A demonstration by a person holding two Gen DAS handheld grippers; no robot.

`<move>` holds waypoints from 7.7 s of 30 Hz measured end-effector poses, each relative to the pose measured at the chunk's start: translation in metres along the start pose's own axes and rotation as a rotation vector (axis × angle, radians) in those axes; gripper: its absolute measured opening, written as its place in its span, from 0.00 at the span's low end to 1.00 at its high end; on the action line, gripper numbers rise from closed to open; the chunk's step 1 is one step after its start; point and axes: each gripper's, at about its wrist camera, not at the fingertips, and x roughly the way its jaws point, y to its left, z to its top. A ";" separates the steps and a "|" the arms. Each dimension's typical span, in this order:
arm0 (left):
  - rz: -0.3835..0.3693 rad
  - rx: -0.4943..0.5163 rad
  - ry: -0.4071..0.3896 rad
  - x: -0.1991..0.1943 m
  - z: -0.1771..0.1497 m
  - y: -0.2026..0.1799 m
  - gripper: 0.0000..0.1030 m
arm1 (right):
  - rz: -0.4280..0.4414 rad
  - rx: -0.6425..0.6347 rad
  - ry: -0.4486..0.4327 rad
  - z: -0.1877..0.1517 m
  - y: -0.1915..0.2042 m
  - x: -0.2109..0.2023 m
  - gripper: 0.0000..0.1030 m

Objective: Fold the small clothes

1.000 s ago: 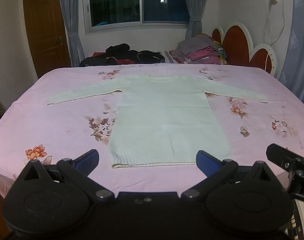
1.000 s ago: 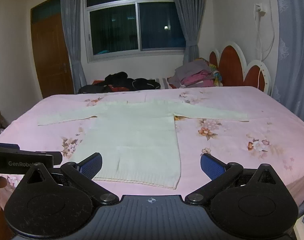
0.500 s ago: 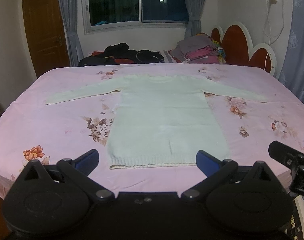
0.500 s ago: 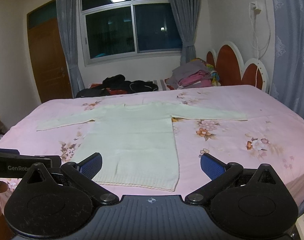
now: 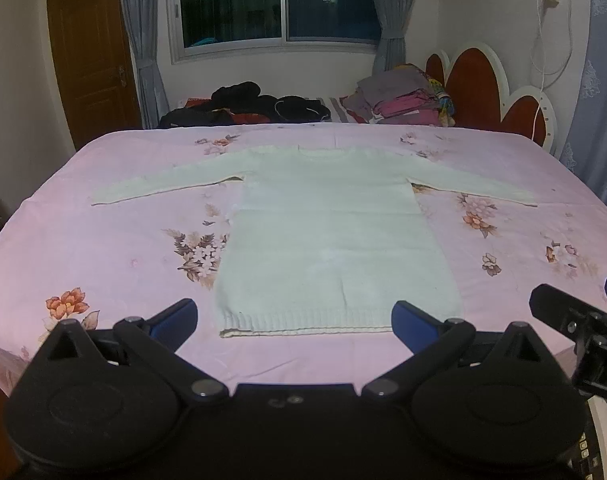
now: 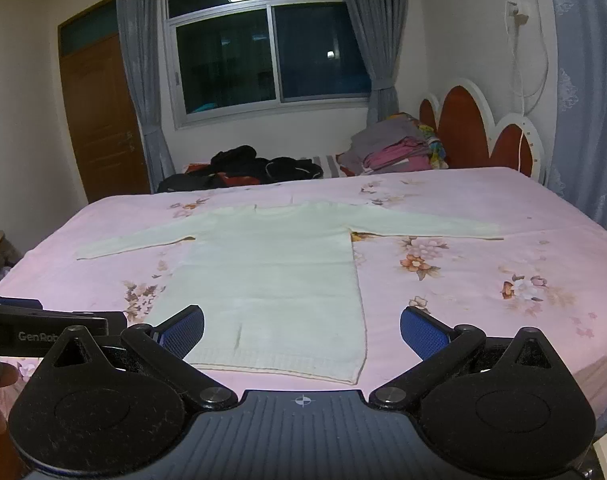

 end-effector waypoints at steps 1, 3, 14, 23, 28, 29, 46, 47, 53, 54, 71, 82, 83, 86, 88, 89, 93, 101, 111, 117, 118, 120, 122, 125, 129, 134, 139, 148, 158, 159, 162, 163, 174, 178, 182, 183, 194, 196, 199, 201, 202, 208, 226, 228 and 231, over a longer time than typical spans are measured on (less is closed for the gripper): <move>0.000 0.000 0.000 0.000 0.000 0.000 1.00 | 0.000 0.000 0.000 0.000 0.000 0.000 1.00; 0.000 0.000 0.002 0.001 0.000 0.000 1.00 | 0.001 0.000 0.000 0.000 0.000 0.001 1.00; -0.002 -0.003 0.015 0.008 0.002 -0.001 1.00 | 0.002 0.009 0.007 0.000 0.001 0.008 1.00; -0.004 -0.005 0.024 0.014 0.005 0.002 1.00 | 0.004 0.010 0.013 0.001 0.002 0.011 1.00; -0.003 -0.007 0.031 0.019 0.007 0.003 1.00 | 0.006 0.014 0.017 0.003 0.003 0.018 1.00; -0.004 -0.007 0.032 0.020 0.007 0.003 1.00 | 0.005 0.016 0.018 0.003 0.003 0.019 1.00; -0.010 -0.001 0.064 0.050 0.019 0.010 1.00 | -0.021 0.034 0.040 0.010 0.001 0.049 1.00; -0.012 0.000 0.067 0.053 0.020 0.011 1.00 | -0.028 0.034 0.037 0.011 0.001 0.051 1.00; -0.017 0.009 0.077 0.073 0.030 0.017 1.00 | -0.070 0.038 0.028 0.016 -0.006 0.072 1.00; -0.019 0.009 0.078 0.077 0.032 0.019 1.00 | -0.078 0.043 0.027 0.017 -0.007 0.076 1.00; -0.073 0.018 0.111 0.169 0.088 0.073 1.00 | -0.211 0.051 -0.015 0.057 0.000 0.154 1.00; -0.056 -0.009 0.143 0.230 0.111 0.095 1.00 | -0.282 0.084 0.023 0.078 -0.037 0.206 1.00; -0.053 -0.010 0.146 0.234 0.112 0.095 1.00 | -0.278 0.084 0.018 0.080 -0.042 0.210 1.00; -0.036 -0.008 0.144 0.246 0.116 0.091 1.00 | -0.284 0.078 0.014 0.086 -0.058 0.225 1.00; -0.017 -0.013 0.143 0.255 0.119 0.087 1.00 | -0.279 0.089 0.016 0.090 -0.073 0.240 1.00; -0.010 -0.019 0.144 0.259 0.121 0.086 1.00 | -0.274 0.098 0.022 0.092 -0.081 0.248 1.00; 0.017 -0.069 0.154 0.283 0.132 0.077 1.00 | -0.272 0.130 0.044 0.098 -0.119 0.284 1.00; 0.057 -0.092 0.183 0.343 0.156 0.044 1.00 | -0.313 0.187 0.095 0.106 -0.207 0.355 0.99; 0.078 -0.067 0.210 0.395 0.168 0.008 0.99 | -0.417 0.334 0.190 0.098 -0.327 0.424 0.76; 0.091 -0.039 0.209 0.406 0.173 -0.001 0.95 | -0.480 0.463 0.243 0.084 -0.384 0.454 0.51; 0.093 -0.037 0.209 0.408 0.173 -0.001 0.94 | -0.489 0.476 0.232 0.083 -0.389 0.456 0.51; 0.101 -0.033 0.213 0.409 0.174 -0.003 0.94 | -0.500 0.477 0.212 0.085 -0.397 0.459 0.51; 0.106 -0.034 0.215 0.411 0.174 -0.003 0.94 | -0.500 0.496 0.196 0.087 -0.401 0.461 0.49; 0.103 -0.042 0.219 0.412 0.174 -0.002 0.91 | -0.491 0.518 0.176 0.089 -0.408 0.465 0.17; 0.085 -0.055 0.230 0.413 0.175 0.001 0.87 | -0.485 0.512 0.155 0.091 -0.401 0.464 0.03; 0.061 -0.077 0.221 0.413 0.176 0.006 0.86 | -0.438 0.444 0.083 0.110 -0.378 0.460 0.02; 0.052 -0.091 0.189 0.406 0.180 0.014 0.86 | -0.315 0.334 0.010 0.143 -0.321 0.453 0.02; 0.055 -0.113 0.120 0.385 0.184 0.056 0.87 | 0.035 0.159 -0.019 0.178 -0.153 0.465 0.02; 0.074 -0.152 0.106 0.378 0.180 0.111 0.88 | 0.268 0.000 0.160 0.131 0.020 0.525 0.03; 0.068 -0.153 0.108 0.379 0.180 0.114 0.88 | 0.268 -0.010 0.176 0.126 0.027 0.528 0.03; 0.027 -0.157 0.111 0.384 0.180 0.116 0.89 | 0.275 -0.015 0.213 0.117 0.036 0.532 0.30; 0.006 -0.157 0.115 0.387 0.180 0.116 0.89 | 0.275 -0.008 0.211 0.118 0.034 0.531 0.66; -0.232 -0.143 0.281 0.466 0.176 0.049 0.71 | 0.027 0.059 0.176 0.105 -0.053 0.495 0.79; -0.226 -0.165 0.278 0.485 0.171 0.040 0.66 | -0.033 0.082 0.183 0.097 -0.083 0.484 0.79; -0.235 -0.163 0.239 0.484 0.170 0.033 0.38 | -0.082 0.097 0.194 0.089 -0.101 0.479 0.79; -0.253 -0.171 0.233 0.485 0.170 0.033 0.25 | -0.089 0.103 0.201 0.088 -0.103 0.481 0.79; -0.372 -0.239 0.031 0.453 0.235 0.054 0.04 | -0.159 0.097 0.240 0.080 -0.105 0.506 0.79; -0.385 -0.250 0.001 0.449 0.252 0.063 0.04 | -0.167 0.109 0.245 0.081 -0.106 0.513 0.79; -0.356 -0.253 -0.045 0.447 0.270 0.080 0.04 | -0.187 0.128 0.241 0.083 -0.109 0.524 0.78; -0.326 -0.266 -0.055 0.450 0.271 0.091 0.04 | -0.199 0.146 0.232 0.086 -0.112 0.530 0.78; -0.310 -0.277 -0.050 0.453 0.268 0.100 0.04 | -0.202 0.150 0.230 0.088 -0.113 0.533 0.78; -0.218 -0.320 0.065 0.493 0.235 0.127 0.04 | -0.174 0.191 0.228 0.097 -0.117 0.546 0.29; -0.045 -0.172 0.038 0.473 0.207 0.128 0.60 | -0.133 0.275 0.157 0.124 -0.143 0.543 0.61; -0.083 -0.140 0.029 0.471 0.209 0.115 0.60 | -0.119 0.277 0.174 0.131 -0.145 0.557 0.61; -0.126 -0.114 0.026 0.477 0.211 0.097 0.60 | -0.121 0.269 0.199 0.136 -0.145 0.577 0.61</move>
